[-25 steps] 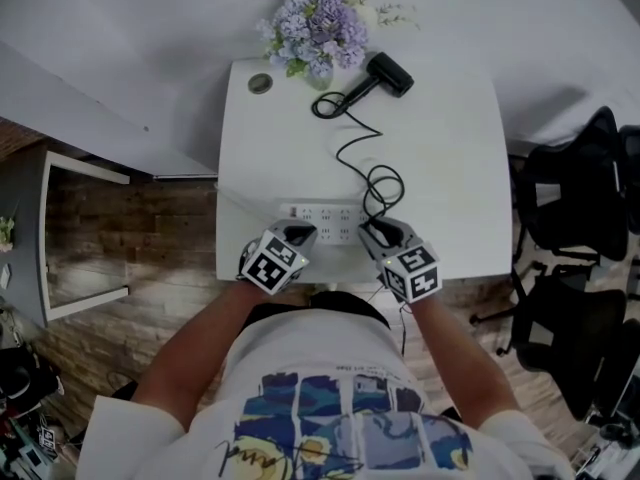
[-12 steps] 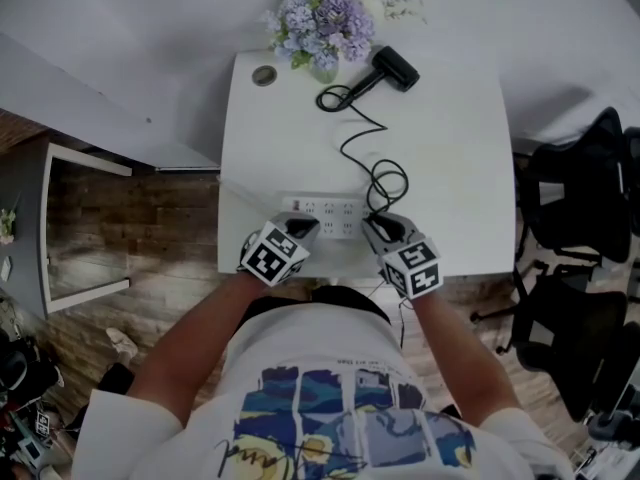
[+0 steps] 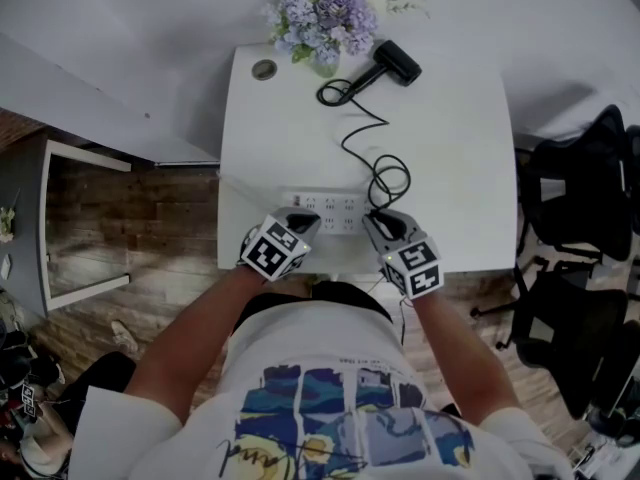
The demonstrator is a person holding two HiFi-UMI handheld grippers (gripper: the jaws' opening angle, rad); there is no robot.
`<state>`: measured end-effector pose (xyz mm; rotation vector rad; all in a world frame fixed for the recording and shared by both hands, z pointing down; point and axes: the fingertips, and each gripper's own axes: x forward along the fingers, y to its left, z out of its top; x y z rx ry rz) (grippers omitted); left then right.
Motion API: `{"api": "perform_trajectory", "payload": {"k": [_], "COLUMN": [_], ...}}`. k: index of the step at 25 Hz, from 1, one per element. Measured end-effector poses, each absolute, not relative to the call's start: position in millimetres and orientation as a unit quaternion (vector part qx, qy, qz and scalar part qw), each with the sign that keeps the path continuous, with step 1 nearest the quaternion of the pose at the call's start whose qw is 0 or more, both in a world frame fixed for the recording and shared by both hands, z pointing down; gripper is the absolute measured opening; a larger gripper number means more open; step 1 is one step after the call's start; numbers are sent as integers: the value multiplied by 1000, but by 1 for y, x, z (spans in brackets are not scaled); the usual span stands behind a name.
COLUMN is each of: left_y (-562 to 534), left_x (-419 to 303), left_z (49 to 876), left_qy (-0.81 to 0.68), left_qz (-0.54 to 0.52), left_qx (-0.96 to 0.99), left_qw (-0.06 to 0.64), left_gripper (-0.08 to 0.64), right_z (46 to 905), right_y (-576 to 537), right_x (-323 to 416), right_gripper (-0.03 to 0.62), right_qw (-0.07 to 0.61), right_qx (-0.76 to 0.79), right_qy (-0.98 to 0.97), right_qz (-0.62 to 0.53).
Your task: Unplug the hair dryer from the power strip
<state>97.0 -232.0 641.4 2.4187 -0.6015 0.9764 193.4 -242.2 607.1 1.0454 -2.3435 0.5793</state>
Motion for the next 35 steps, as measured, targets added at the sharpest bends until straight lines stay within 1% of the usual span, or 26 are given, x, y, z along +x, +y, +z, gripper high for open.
{"api": "perform_trajectory", "payload": {"k": [12, 20, 35], "left_y": [-232, -231, -233], "left_x": [95, 97, 96], "left_z": [645, 640, 641], "left_qy": [-219, -217, -217], "left_qz": [359, 353, 352], "left_qx": [875, 877, 878], "left_qw": [239, 241, 241], "left_gripper": [2, 2, 2], "right_z": [603, 552, 527], "right_y": [-239, -258, -257], "right_x": [195, 201, 211], "right_gripper": [49, 52, 54], "right_qw": [247, 200, 143], "right_qx": [394, 408, 401], "right_qy": [-862, -874, -880], "right_qz": [204, 171, 210]}}
